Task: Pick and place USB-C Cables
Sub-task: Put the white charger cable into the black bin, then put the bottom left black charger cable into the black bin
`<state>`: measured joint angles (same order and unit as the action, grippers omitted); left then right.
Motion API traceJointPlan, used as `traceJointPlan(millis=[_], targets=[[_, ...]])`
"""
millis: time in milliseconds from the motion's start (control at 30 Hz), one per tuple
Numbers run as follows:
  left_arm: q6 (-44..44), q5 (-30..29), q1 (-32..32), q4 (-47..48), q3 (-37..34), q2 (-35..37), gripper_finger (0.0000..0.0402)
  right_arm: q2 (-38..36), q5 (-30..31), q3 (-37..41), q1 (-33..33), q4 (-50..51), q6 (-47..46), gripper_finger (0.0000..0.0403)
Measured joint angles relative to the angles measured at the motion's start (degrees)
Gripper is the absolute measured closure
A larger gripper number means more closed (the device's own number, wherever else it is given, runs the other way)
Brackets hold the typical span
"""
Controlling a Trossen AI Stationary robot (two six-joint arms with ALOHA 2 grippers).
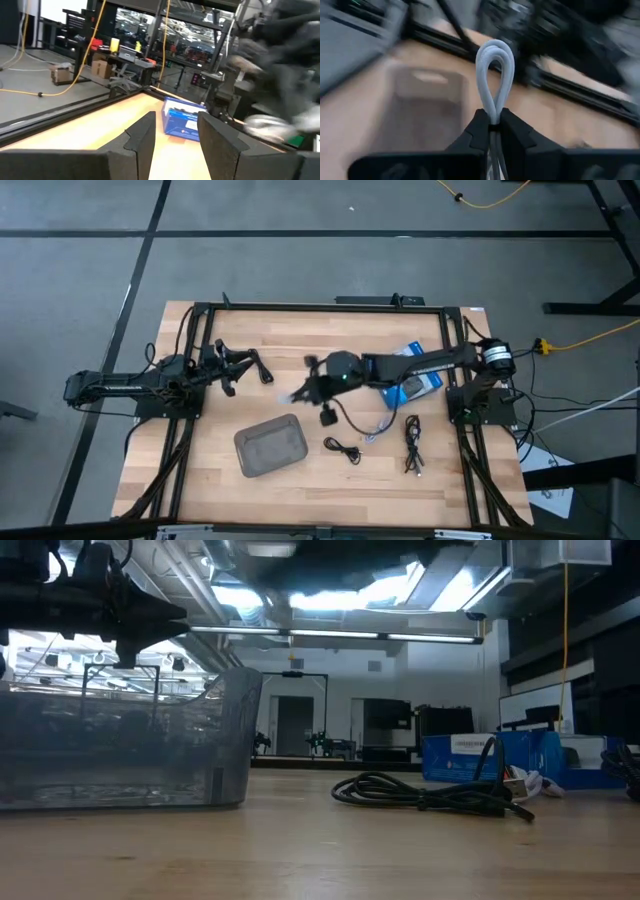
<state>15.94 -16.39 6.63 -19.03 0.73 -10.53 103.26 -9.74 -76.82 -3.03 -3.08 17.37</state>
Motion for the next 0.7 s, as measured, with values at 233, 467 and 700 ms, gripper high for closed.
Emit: traceJointPlan(millis=[233,467,700], targets=[[0.0,-0.7,0.0,-0.4,0.0,0.0,0.0262,12.6,-3.7,-11.3,-4.4,-0.2,-0.5,0.0374],[0.2,-0.7,0.0,-0.5,0.0,0.0,0.0262,21.6,0.2,-26.1,-5.1,13.6,-4.1,0.0351],[0.4,-0.4,0.0,-0.3,0.0,0.0,0.0262,22.1,0.0,-30.2,-5.6,21.3,-8.7,0.0224]])
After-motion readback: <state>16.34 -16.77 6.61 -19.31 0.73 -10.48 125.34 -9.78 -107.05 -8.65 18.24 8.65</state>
